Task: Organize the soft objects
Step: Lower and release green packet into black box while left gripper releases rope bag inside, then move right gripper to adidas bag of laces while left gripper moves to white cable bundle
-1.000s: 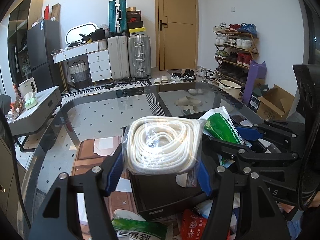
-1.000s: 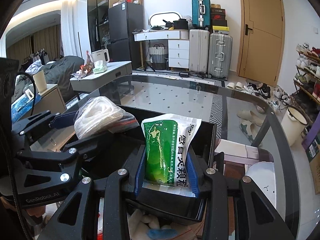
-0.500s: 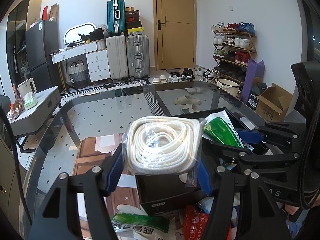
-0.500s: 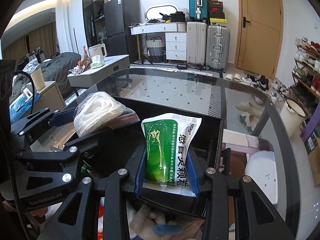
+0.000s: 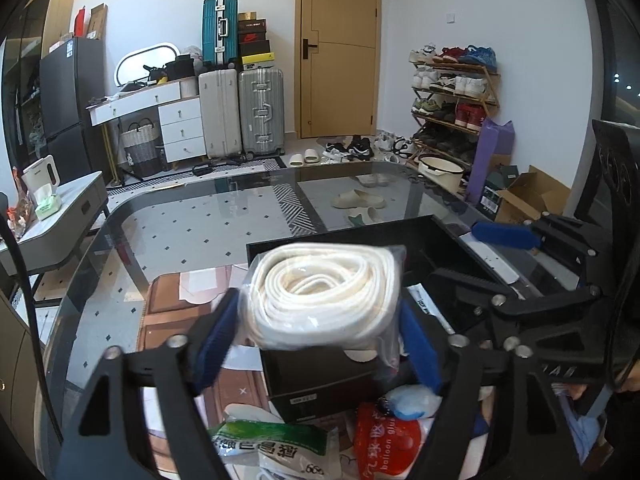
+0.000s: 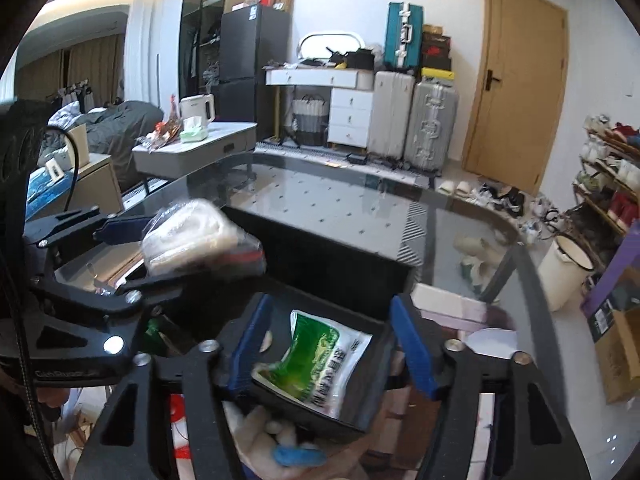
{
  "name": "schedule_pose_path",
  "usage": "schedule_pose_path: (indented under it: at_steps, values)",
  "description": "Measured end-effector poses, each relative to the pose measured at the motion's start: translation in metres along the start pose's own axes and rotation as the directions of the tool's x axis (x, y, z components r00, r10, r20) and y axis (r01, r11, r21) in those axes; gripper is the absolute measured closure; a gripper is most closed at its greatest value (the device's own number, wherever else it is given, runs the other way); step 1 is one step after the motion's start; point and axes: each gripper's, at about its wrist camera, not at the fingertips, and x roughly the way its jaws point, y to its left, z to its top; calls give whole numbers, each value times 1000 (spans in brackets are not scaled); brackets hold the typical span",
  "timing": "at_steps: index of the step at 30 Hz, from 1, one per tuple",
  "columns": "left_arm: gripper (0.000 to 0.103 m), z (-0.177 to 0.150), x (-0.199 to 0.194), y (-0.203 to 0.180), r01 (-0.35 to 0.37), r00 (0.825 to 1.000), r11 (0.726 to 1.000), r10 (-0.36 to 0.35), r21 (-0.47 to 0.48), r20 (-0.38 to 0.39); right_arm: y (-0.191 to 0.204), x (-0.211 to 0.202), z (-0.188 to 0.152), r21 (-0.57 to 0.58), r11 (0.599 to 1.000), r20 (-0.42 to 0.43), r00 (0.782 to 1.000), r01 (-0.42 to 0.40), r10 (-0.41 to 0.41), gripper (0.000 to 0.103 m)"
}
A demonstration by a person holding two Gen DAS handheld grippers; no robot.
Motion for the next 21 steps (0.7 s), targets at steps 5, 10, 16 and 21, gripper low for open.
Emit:
schedule_pose_path:
  at_steps: [5,10,16,21]
  values:
    - [3,-1,-14,-6,-5,999,1000,4,26,39,-17,-25,-2,64,998,22,999,22,-24,10]
    - [1,-4,-29,-5,7,999,1000,-9,28,43,-23,-49,-10,98,995,31,999,17,-20,1]
    - [0,-12,-47,-3,1,999,1000,-2,24,42,-31,-73,-25,122,992,22,1000,-17,15,1]
    - [0,-29,-59,-2,-3,1000,1000,2,24,24,-25,-88,-39,96,995,-4,1000,-19,20,1]
